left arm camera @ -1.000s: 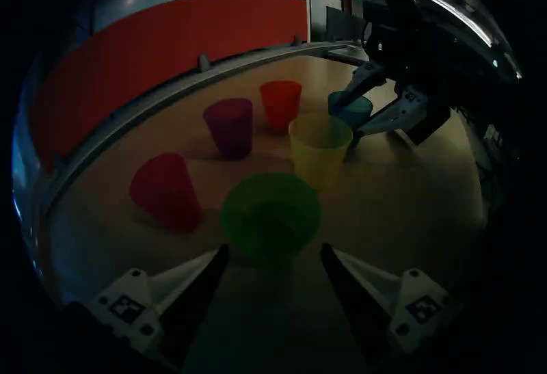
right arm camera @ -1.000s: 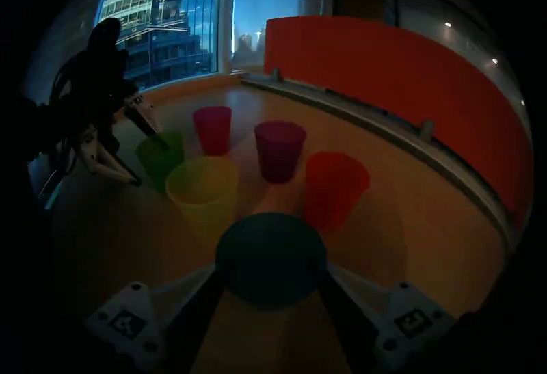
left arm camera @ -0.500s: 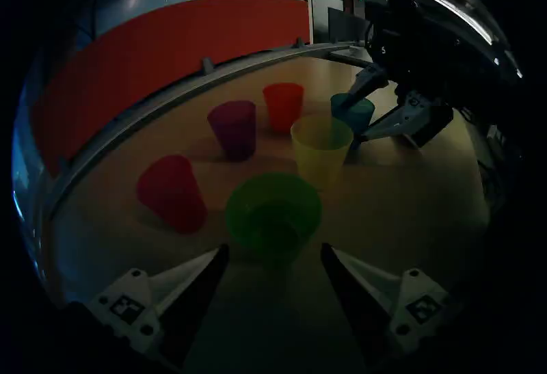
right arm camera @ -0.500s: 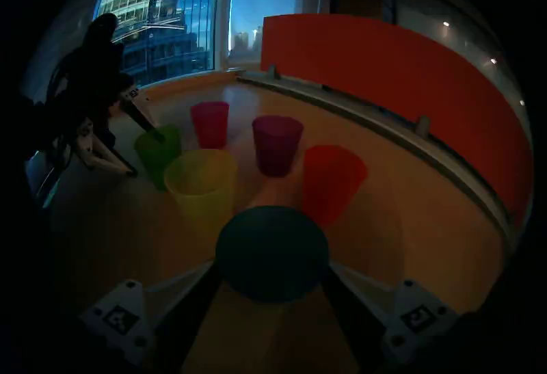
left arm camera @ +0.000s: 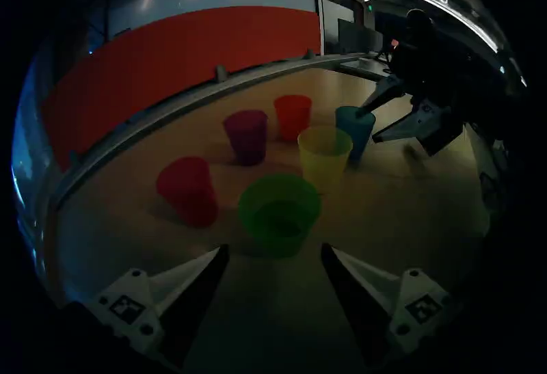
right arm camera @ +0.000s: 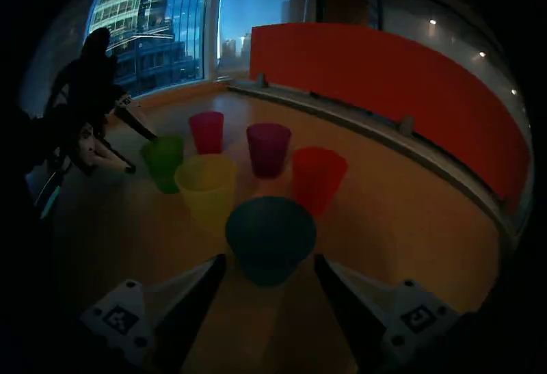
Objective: Pour water
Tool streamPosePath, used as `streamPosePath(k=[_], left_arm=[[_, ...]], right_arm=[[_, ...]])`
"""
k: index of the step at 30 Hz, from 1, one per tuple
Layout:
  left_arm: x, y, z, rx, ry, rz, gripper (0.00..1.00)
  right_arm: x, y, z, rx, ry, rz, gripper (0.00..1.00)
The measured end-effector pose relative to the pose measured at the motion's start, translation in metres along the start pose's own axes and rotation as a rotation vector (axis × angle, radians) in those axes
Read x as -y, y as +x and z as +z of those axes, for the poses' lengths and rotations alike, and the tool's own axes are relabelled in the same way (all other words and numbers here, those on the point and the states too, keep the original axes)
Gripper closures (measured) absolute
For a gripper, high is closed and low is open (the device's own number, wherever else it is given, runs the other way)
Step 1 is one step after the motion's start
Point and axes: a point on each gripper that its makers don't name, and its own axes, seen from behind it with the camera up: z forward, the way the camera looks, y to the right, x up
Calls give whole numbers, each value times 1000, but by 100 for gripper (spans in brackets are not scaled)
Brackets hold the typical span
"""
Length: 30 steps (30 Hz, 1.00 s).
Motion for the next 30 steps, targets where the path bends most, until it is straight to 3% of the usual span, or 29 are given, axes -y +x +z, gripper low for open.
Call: streamPosePath(k=[20, 30], left_arm=[[11, 13, -48, -135, 112, -109, 0], [25, 23, -81, -242, 209, -173, 0]], right_arm=[[3, 2, -60, -102, -122, 62, 0], [-16, 18, -94, -183, -249, 95, 1]])
